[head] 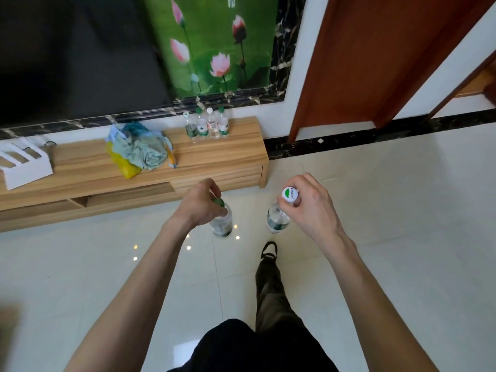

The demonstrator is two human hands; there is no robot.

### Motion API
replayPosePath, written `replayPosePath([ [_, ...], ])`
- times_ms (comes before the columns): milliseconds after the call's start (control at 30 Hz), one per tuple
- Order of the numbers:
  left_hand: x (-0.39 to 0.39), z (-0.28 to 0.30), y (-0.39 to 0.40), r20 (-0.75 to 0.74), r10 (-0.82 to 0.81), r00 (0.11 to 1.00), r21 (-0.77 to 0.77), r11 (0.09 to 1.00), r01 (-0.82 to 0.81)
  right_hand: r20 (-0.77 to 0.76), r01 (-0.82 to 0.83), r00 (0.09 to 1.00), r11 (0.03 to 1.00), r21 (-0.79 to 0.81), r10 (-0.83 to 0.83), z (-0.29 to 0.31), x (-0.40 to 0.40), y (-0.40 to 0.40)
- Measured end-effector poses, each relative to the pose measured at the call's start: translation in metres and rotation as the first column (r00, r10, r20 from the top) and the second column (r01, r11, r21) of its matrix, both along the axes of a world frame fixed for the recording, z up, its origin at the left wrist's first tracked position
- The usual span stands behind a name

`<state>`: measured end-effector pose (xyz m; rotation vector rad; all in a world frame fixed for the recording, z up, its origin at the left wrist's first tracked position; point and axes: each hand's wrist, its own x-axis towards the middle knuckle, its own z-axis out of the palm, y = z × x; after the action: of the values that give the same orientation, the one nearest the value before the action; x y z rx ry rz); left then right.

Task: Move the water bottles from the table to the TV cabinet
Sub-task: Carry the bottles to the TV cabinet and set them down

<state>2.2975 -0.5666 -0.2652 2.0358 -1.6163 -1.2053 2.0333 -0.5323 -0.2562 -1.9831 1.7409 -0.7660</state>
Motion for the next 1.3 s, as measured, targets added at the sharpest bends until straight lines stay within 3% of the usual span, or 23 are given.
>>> replayPosePath([
  [333,-0.038,0.001,-0.164,0.104,-0.04,0.994,0.024,0.999,0.037,-0.063,-0.136,0.986,0.964,0.229,0.154,-0.016,-0.023,-0.185],
  [533,-0.058,0.005,-0.255,0.151,-0.01,0.988,-0.029,0.999,0.015,-0.045,-0.182,0.978,0.943,0.28,0.202,-0.016,-0.03,-0.287],
  [833,-0.067,-0.01,-0.386,0.068,0.138,0.988,-0.066,0.989,-0.133,-0.088,-0.154,0.979,0.95,0.273,0.184,-0.019,-0.018,-0.422],
  [1100,-0.056,-0.044,-0.516,0.137,0.032,0.99,-0.049,0.998,-0.026,-0.143,-0.129,0.972,0.935,0.33,0.185,-0.039,0.001,-0.543],
  [1300,-0.046,-0.101,-0.593,0.157,0.014,0.988,-0.074,0.997,-0.002,-0.144,-0.127,0.97,0.918,0.375,0.193,-0.094,0.009,-0.617],
])
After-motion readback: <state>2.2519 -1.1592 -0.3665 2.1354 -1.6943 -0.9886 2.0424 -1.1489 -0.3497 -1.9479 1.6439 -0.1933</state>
